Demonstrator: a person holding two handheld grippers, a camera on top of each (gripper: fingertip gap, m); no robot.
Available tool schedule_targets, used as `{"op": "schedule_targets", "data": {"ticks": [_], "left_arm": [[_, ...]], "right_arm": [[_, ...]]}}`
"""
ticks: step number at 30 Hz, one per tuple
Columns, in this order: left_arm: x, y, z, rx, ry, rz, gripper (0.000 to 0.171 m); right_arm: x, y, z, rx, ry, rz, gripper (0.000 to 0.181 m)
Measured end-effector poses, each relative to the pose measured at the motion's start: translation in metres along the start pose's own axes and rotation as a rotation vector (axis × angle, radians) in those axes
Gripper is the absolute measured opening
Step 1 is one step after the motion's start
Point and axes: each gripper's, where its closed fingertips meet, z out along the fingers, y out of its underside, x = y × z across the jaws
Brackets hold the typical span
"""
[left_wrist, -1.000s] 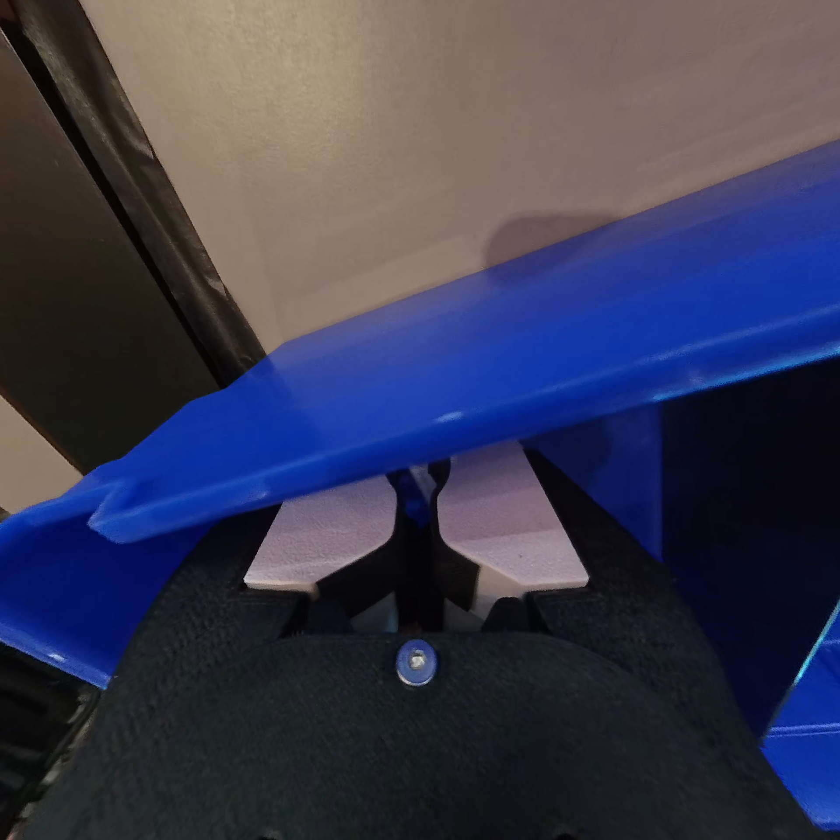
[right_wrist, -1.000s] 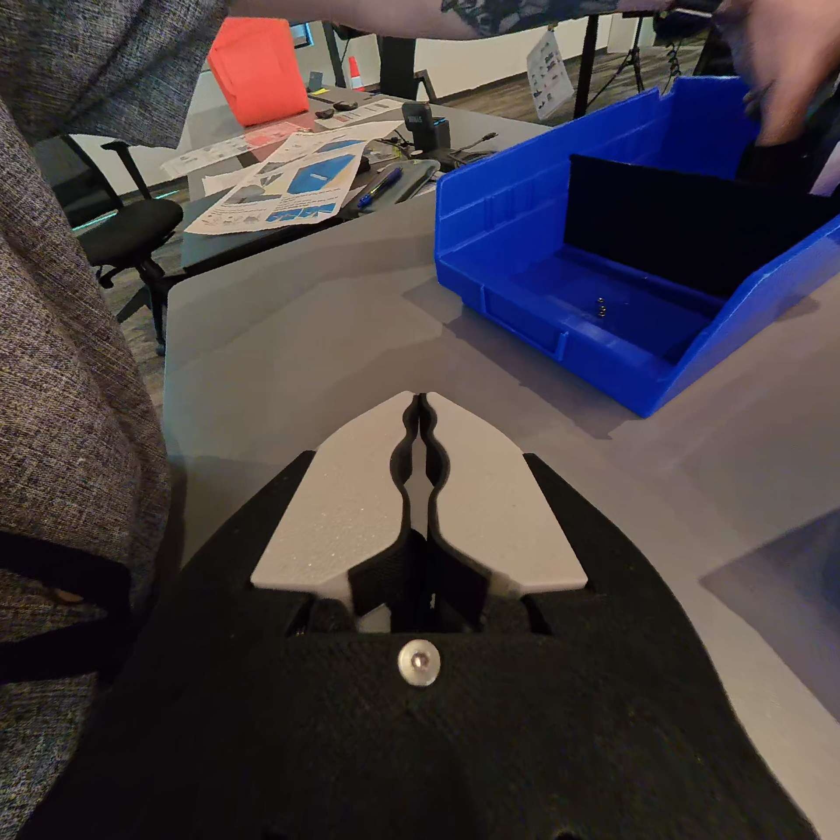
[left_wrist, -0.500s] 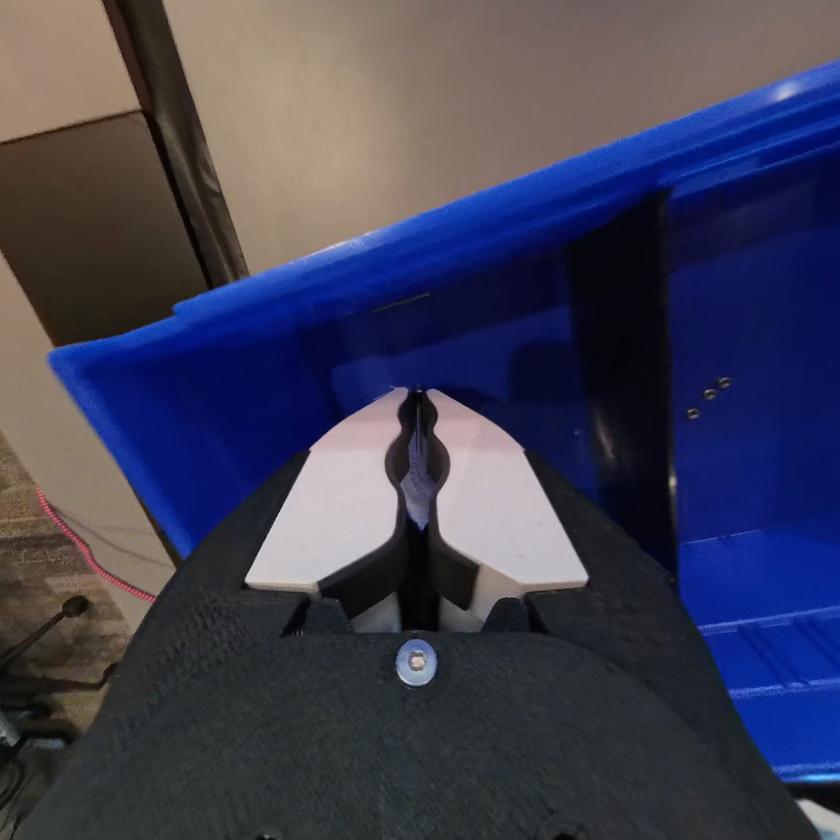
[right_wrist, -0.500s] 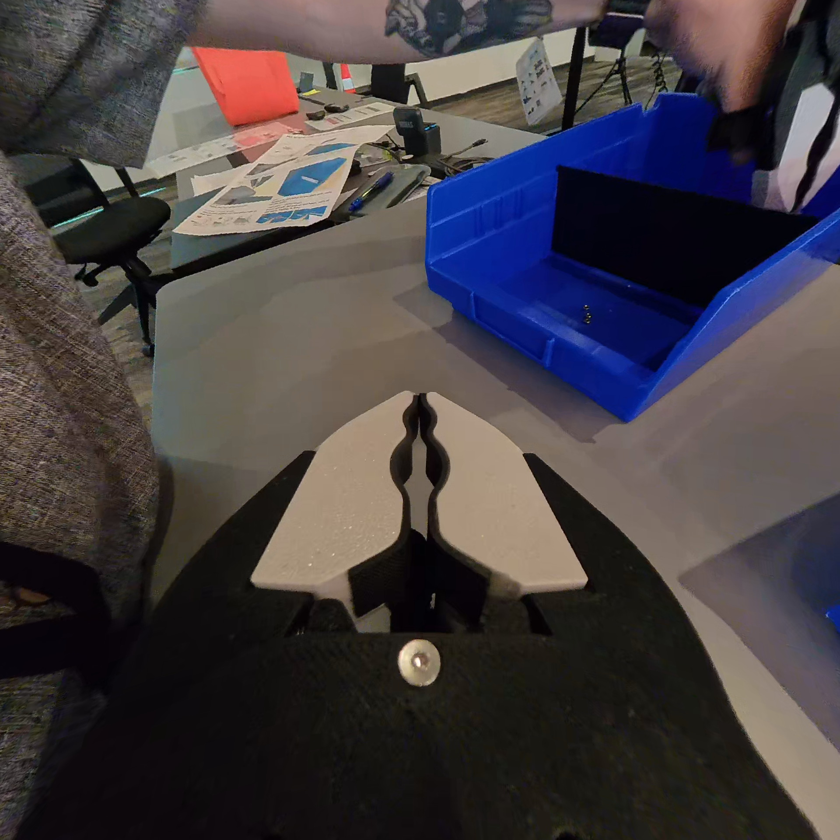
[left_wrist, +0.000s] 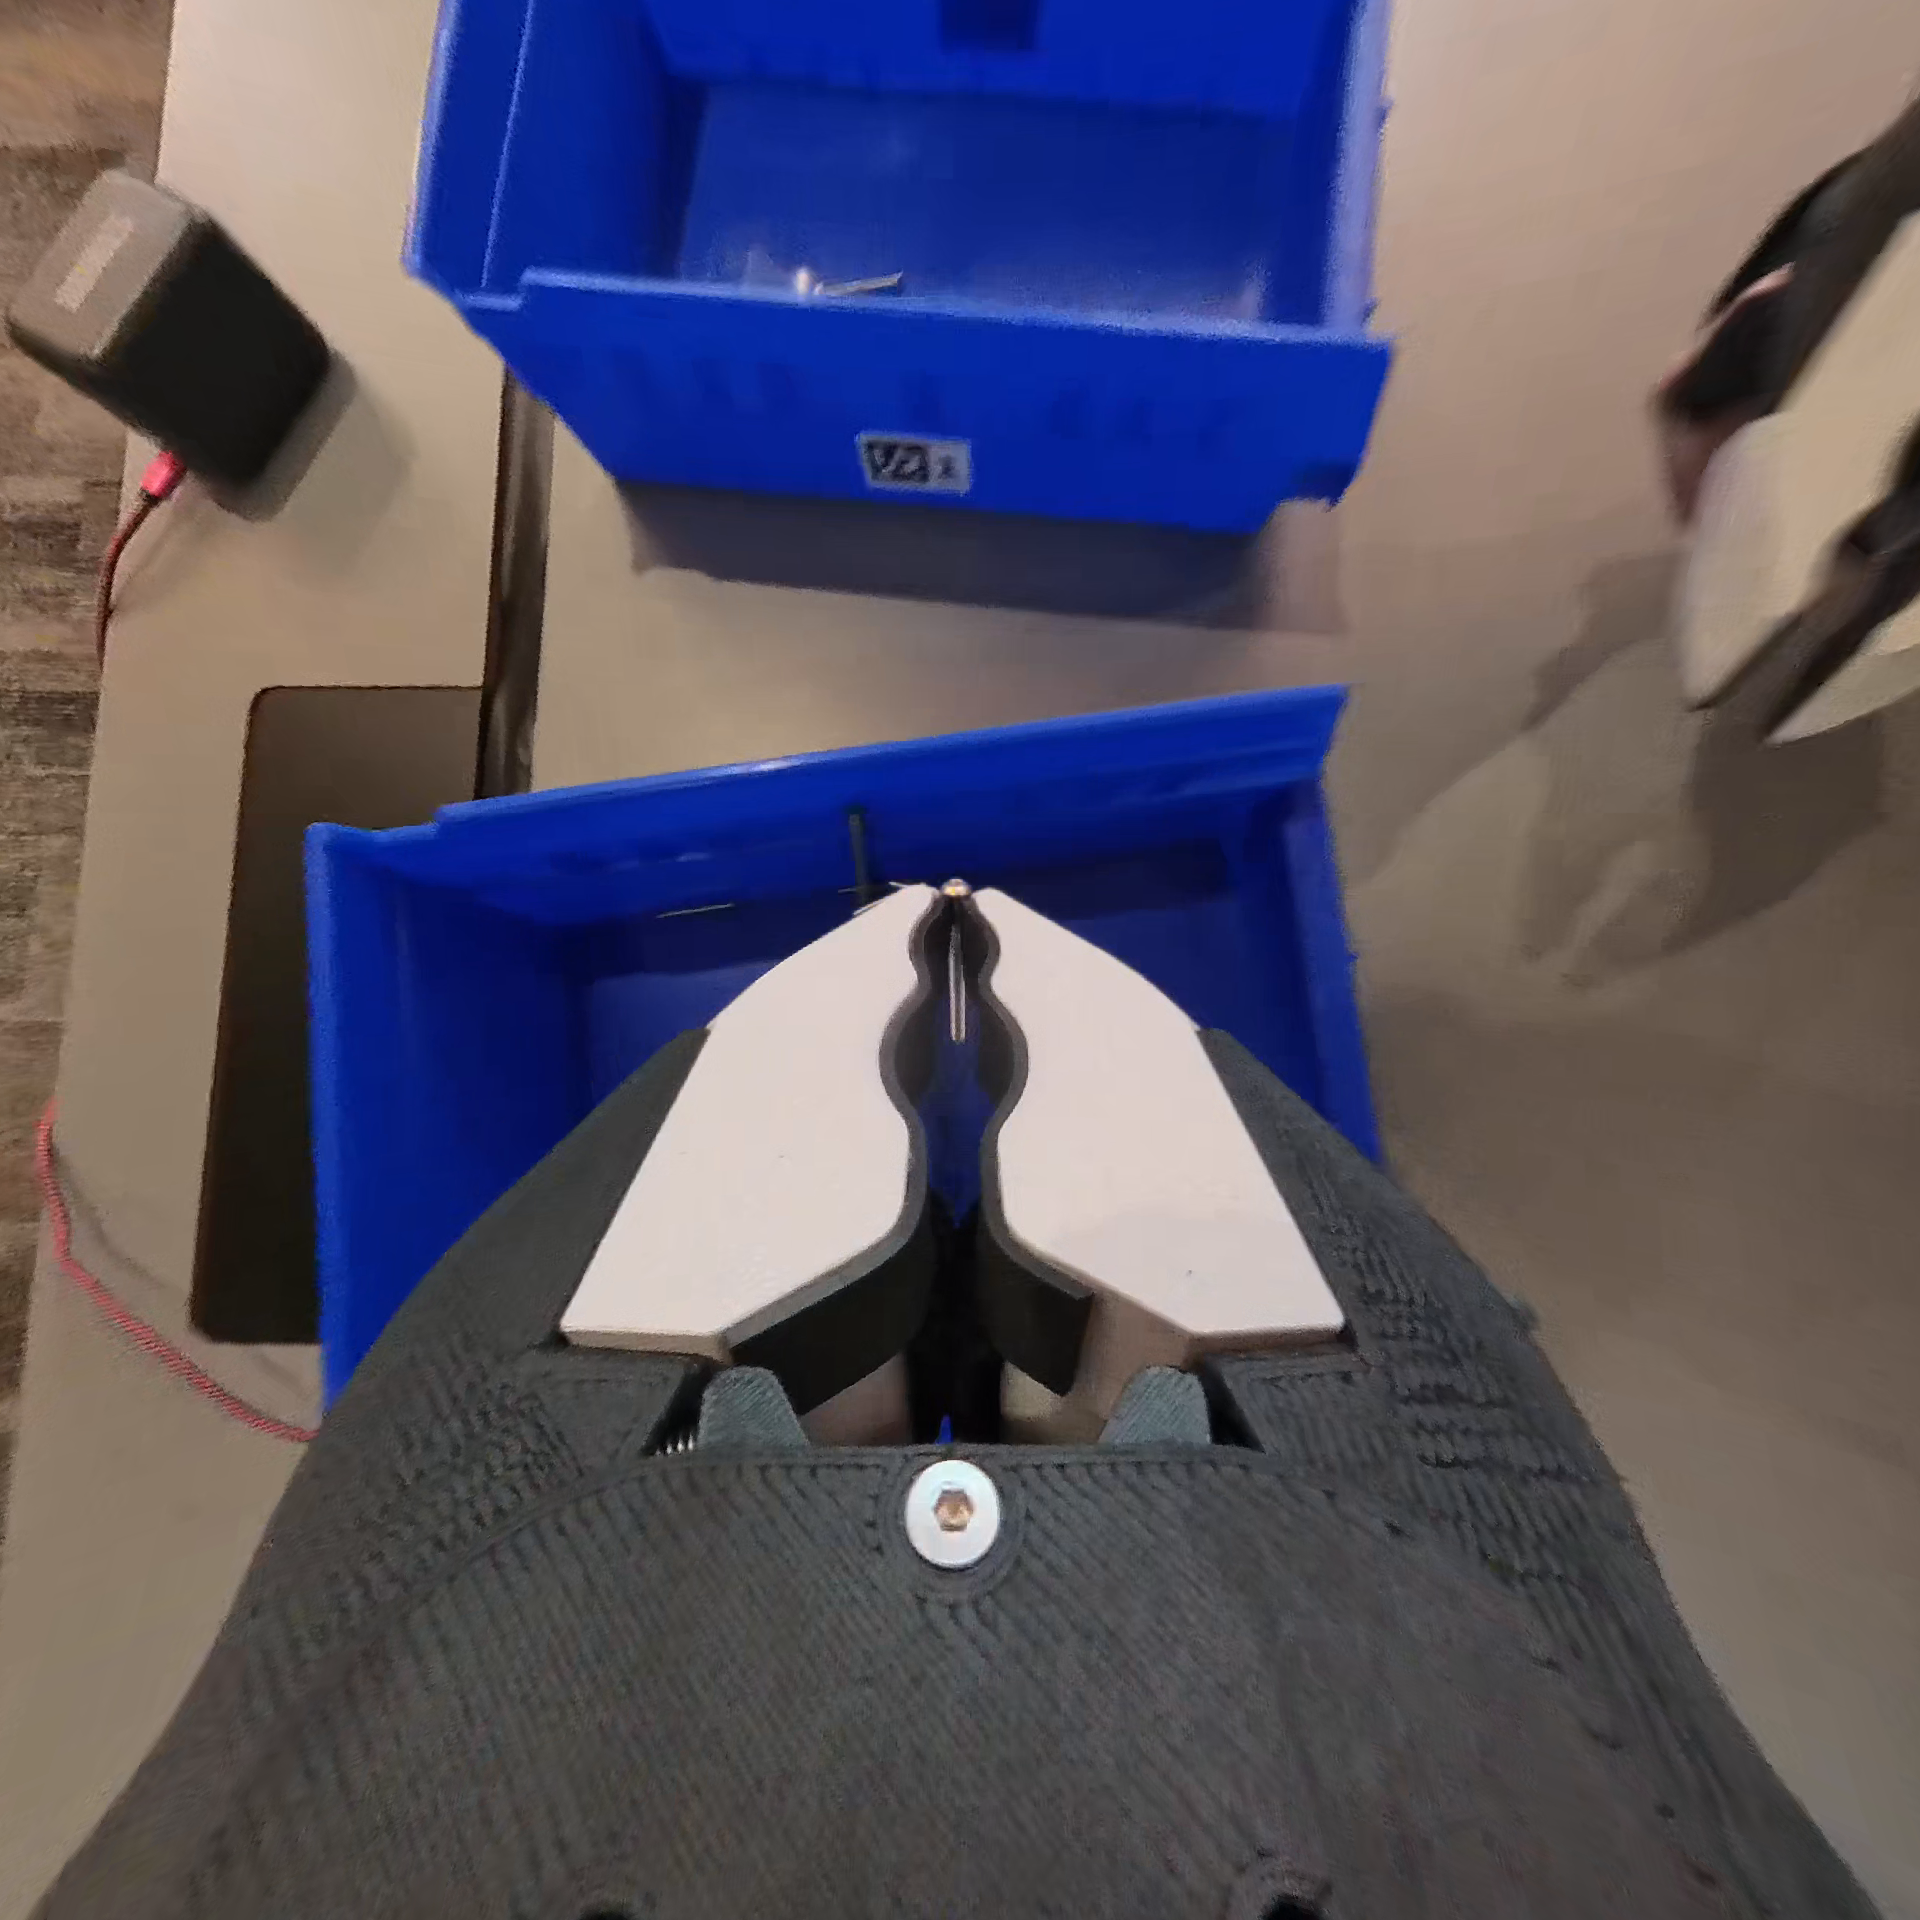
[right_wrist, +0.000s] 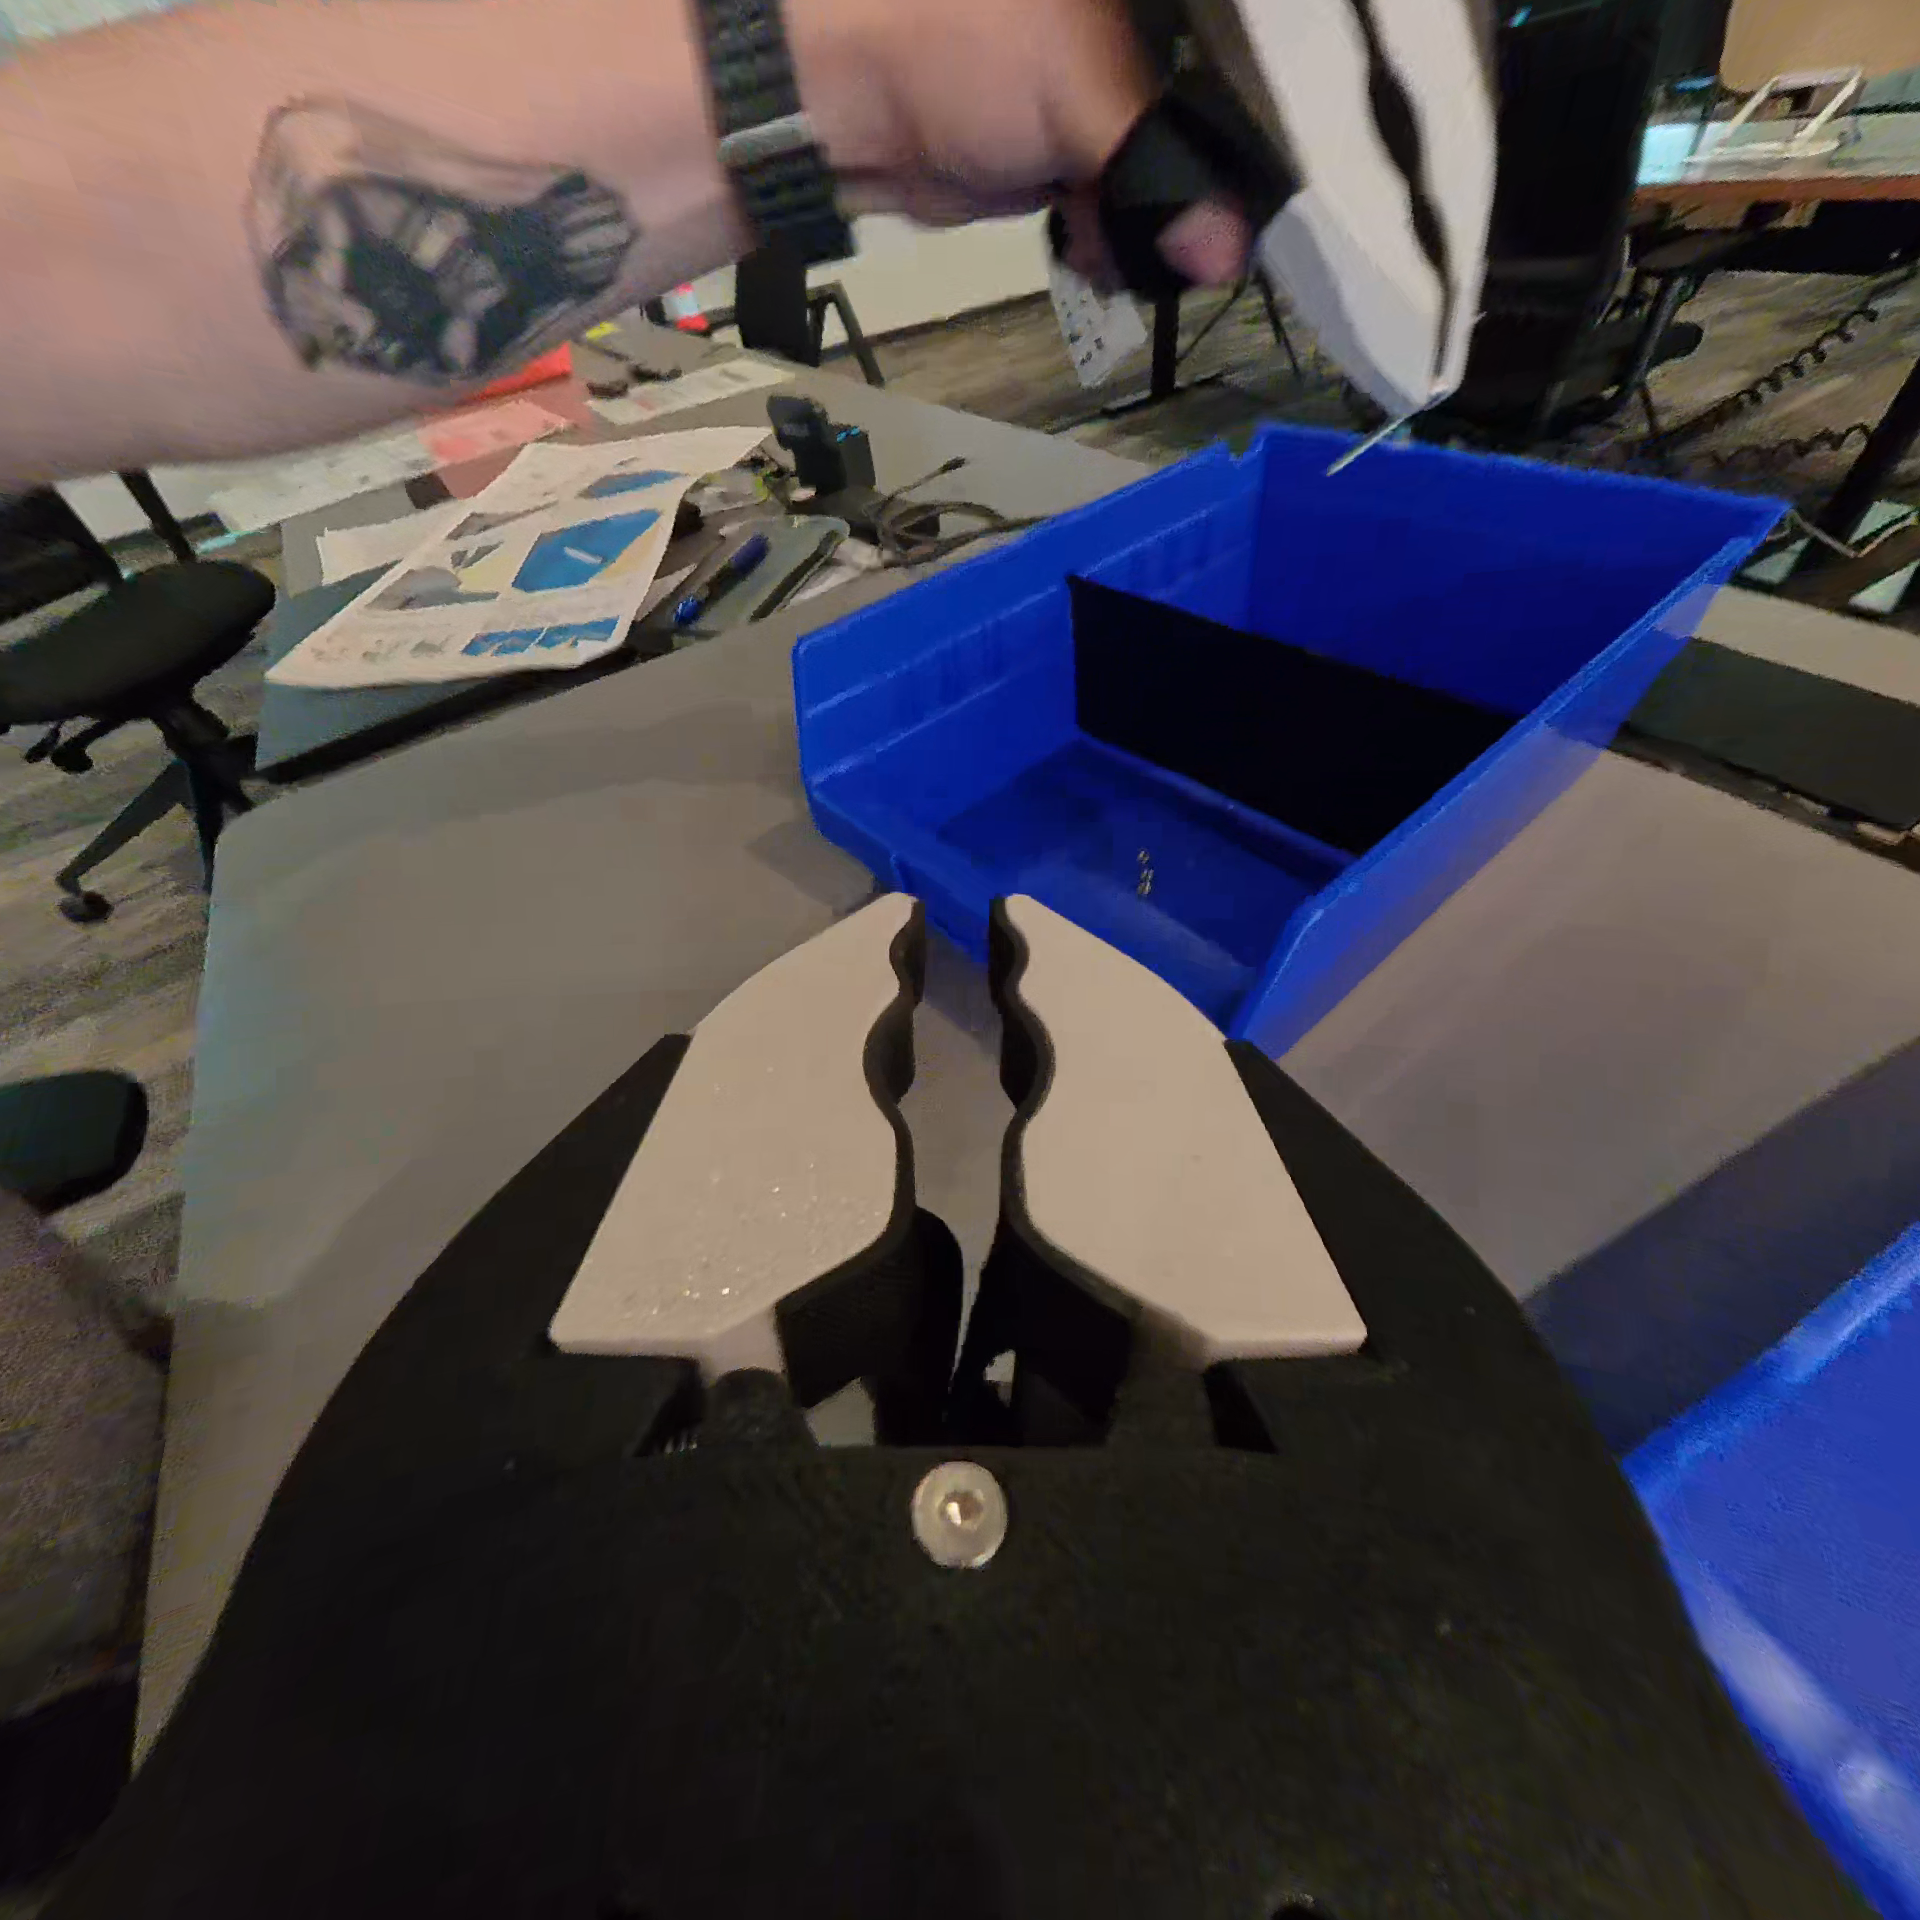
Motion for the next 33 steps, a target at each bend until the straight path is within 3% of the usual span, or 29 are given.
{"op": "schedule_targets", "data": {"ticks": [7, 14, 24, 33], "left_arm": [[0.087, -0.039, -0.023, 0.216, 0.080, -0.179, 0.002], [0.144, -0.050, -0.029, 0.336, 0.101, -0.229, 0.002], [0.165, -0.050, -0.037, 0.447, 0.091, -0.260, 0.002], [0.172, -0.055, -0.042, 0.505, 0.091, -0.265, 0.002]], "right_arm": [[0.017, -0.044, 0.022, 0.137, 0.042, 0.002, 0.016], [-0.005, -0.059, 0.024, 0.219, -0.003, 0.015, 0.018], [-0.042, -0.073, 0.020, 0.260, -0.112, 0.028, 0.014], [-0.045, -0.082, 0.016, 0.297, -0.140, 0.078, 0.012]]}}
